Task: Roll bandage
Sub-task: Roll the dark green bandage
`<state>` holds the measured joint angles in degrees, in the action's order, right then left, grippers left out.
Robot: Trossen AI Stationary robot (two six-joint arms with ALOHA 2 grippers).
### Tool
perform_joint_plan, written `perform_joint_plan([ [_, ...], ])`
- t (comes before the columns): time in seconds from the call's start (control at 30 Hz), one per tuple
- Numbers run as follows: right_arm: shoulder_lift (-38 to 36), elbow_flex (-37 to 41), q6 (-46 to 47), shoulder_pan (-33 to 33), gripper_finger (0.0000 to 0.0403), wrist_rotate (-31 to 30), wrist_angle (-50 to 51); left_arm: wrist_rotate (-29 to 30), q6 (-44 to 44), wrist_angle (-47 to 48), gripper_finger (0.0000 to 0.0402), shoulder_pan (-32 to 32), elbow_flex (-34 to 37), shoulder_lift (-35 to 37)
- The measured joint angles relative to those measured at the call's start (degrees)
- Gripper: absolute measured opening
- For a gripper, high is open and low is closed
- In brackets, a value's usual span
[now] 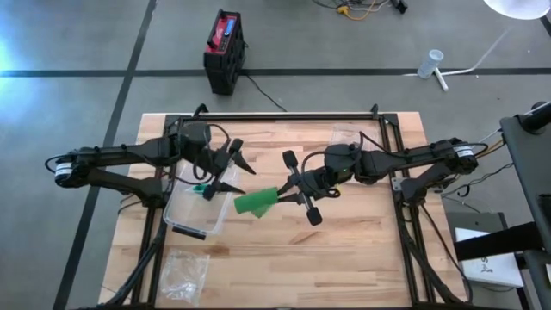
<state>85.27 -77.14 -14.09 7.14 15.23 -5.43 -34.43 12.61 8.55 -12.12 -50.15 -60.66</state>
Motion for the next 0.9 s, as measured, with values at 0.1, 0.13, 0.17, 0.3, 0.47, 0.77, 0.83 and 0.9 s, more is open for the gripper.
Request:
perform_joint_plan([
  [0.1,-0.2,0.0,0.0,0.0,0.0008,-1.0,1.0,1.2,-1.3,-0.9,0.0299,0.0,4.1,2.8],
  [0.13,-0.3,0.0,-0.1,0.0,0.0008,-2.1,1.4,2.9,-2.4,-1.8,0.0297,0.0,6.0,4.0],
  [0.17,-0.5,0.0,-0.6,0.0,0.0008,-3.5,1.8,4.4,-3.7,-2.8,0.0294,0.0,8.2,5.2],
  [0.3,-1.2,0.0,-1.9,0.0,0.0008,-8.8,3.7,5.9,-11.5,-19.4,0.0281,0.2,18.2,9.9],
  [0.47,-1.0,0.3,-3.8,0.0,0.0008,-17.7,3.7,9.0,-17.7,-45.3,0.0268,1.3,30.6,10.9],
  [0.77,0.3,0.5,-3.2,-1.5,0.0008,-22.3,3.2,20.0,-16.3,-58.2,0.0263,1.2,34.9,4.4],
  [0.83,0.4,0.5,-3.3,-1.6,0.0008,-22.2,3.0,20.4,-15.1,-57.7,0.0267,1.2,34.1,2.5],
  [0.9,0.7,0.5,-3.0,-1.6,0.0008,-22.3,3.0,20.4,-14.4,-57.8,0.0273,0.9,32.5,0.5],
])
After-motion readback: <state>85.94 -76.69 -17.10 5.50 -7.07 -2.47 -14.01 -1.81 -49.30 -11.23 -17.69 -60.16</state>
